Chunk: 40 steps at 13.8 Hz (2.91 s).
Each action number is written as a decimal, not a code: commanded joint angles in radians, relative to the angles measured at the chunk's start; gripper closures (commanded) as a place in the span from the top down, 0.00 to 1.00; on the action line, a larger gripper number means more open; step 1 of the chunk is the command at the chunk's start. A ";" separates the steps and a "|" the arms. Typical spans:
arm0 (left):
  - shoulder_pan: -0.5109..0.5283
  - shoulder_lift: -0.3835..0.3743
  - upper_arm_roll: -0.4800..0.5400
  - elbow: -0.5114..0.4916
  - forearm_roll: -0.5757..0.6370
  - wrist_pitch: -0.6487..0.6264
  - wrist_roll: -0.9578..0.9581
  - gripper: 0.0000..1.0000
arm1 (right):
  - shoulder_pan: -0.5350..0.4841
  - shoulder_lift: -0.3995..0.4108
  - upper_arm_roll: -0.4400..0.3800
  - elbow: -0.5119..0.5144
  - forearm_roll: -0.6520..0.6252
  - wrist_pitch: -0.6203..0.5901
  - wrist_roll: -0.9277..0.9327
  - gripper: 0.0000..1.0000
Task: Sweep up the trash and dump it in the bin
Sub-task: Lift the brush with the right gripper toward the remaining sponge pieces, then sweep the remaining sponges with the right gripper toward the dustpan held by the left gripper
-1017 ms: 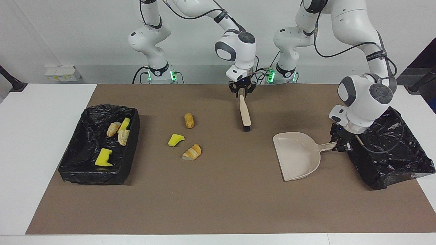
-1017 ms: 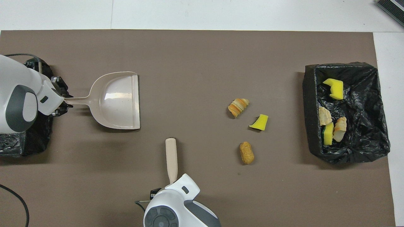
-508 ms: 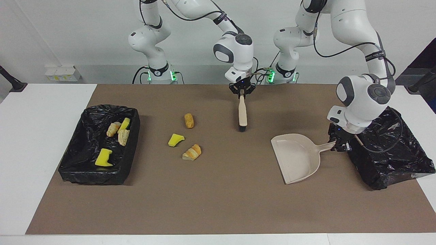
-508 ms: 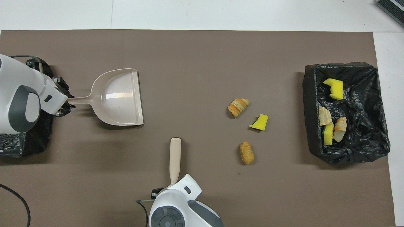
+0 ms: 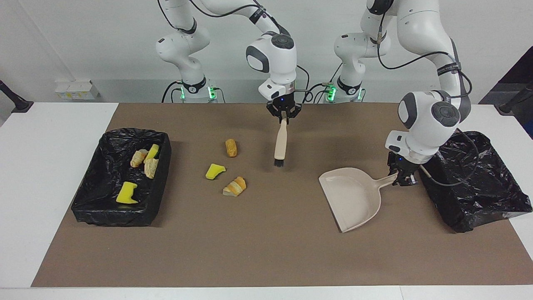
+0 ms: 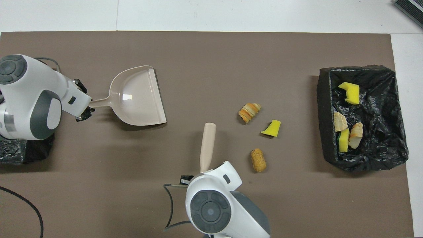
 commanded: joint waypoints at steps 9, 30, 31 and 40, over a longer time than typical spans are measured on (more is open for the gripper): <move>-0.271 -0.046 0.016 -0.033 0.080 -0.035 -0.278 0.00 | -0.299 -0.326 0.008 -0.300 0.102 -0.316 -0.038 0.00; -0.396 -0.130 0.009 -0.202 0.137 0.065 -0.474 0.00 | -0.359 0.084 0.005 0.114 0.188 -0.164 -0.344 0.00; -0.397 -0.126 0.009 -0.199 0.133 0.065 -0.474 0.00 | -0.380 0.082 0.004 0.107 0.155 -0.163 -0.468 0.00; -0.452 -0.083 0.009 -0.033 0.077 -0.182 -0.565 0.00 | -0.589 0.088 0.010 0.014 -0.056 -0.137 -0.754 0.00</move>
